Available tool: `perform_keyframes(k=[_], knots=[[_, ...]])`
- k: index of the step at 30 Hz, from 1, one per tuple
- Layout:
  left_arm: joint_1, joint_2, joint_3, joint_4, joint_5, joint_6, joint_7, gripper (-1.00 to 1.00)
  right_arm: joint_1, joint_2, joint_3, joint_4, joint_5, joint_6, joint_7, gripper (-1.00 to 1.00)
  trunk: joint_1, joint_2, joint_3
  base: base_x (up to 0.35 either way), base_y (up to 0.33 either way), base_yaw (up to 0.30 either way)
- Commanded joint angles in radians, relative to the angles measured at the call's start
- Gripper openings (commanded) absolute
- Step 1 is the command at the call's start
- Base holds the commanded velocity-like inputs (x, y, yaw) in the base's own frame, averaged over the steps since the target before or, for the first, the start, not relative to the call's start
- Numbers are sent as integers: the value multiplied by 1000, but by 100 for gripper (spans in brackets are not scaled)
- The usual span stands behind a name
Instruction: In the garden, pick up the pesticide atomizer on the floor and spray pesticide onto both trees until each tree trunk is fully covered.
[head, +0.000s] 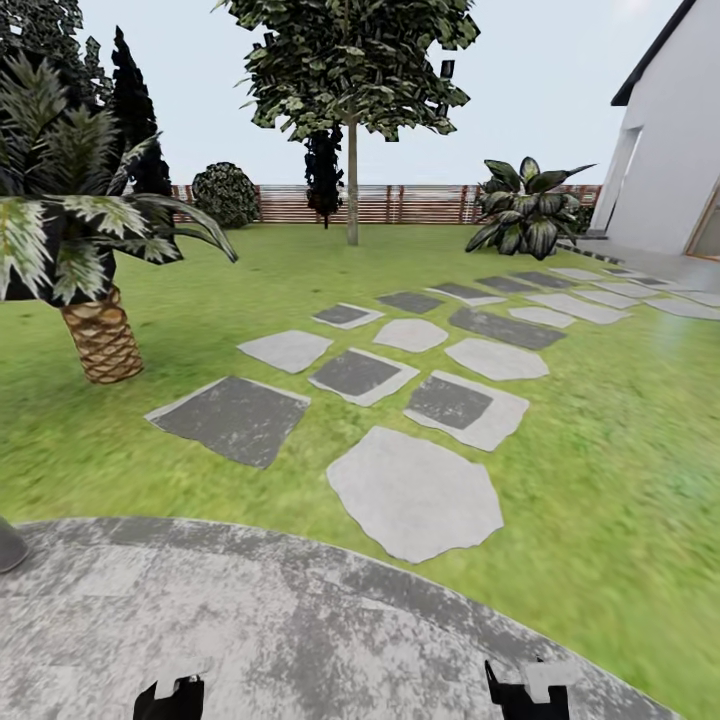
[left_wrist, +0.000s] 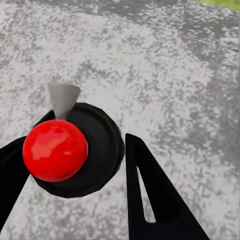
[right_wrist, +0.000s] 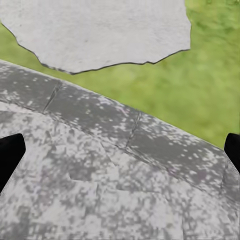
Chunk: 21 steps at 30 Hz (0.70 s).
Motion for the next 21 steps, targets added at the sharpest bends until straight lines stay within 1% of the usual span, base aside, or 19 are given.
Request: perform_keyframes(k=[1,21], knots=[[-1,0,0,1,1,-3,2,-100,-1,0,0,1,1,-3,1,100,0,0,-1,340,0,0],[0,0,0,2,1,-3,2,-100,0,0,0,1,1,-3,-1,100,0,0,-1,340,0,0]])
